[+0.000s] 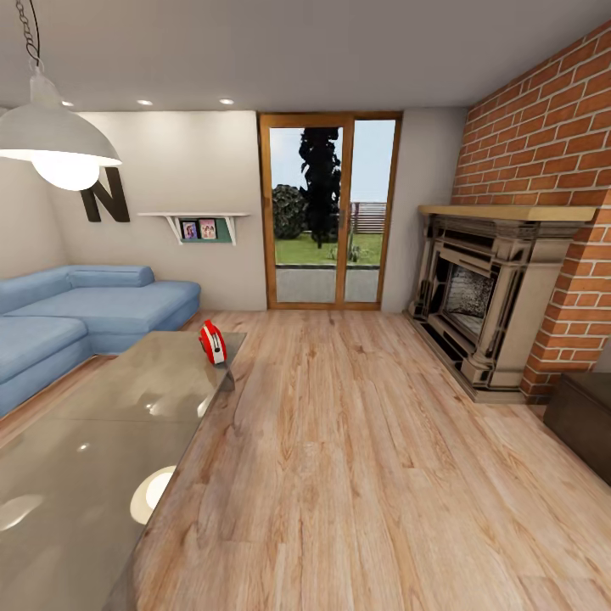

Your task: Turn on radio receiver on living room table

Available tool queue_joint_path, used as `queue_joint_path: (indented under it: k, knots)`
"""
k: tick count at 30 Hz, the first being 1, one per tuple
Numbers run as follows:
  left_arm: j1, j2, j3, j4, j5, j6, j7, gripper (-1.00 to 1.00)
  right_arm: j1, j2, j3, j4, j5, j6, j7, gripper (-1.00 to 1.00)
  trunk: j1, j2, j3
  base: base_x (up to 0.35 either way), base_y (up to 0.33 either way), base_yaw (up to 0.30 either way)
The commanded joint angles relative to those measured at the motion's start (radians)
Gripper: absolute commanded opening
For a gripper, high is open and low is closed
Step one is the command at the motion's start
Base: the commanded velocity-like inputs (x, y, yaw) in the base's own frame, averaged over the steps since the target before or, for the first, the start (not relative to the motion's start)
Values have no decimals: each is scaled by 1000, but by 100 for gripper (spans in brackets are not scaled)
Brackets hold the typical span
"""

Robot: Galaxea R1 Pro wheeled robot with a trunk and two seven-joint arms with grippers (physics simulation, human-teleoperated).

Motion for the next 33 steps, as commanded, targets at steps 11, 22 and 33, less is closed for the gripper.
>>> queue_joint_path:
  k: [11, 22, 33]
  knots:
    - [0, -1, 0, 1, 0, 0, 0, 100, 0, 1, 0, 0, 0, 0, 0, 100, 0, 0, 0, 137, 0, 0]
    - [0, -1, 0, 1, 0, 0, 0, 100, 0, 1, 0, 0, -1, 0, 0, 100, 0, 0, 0, 318, 0, 0]
    - [0, -1, 0, 1, 0, 0, 1, 100, 0, 1, 0, 0, -1, 0, 0, 100, 0, 0, 0, 329, -6, 0]
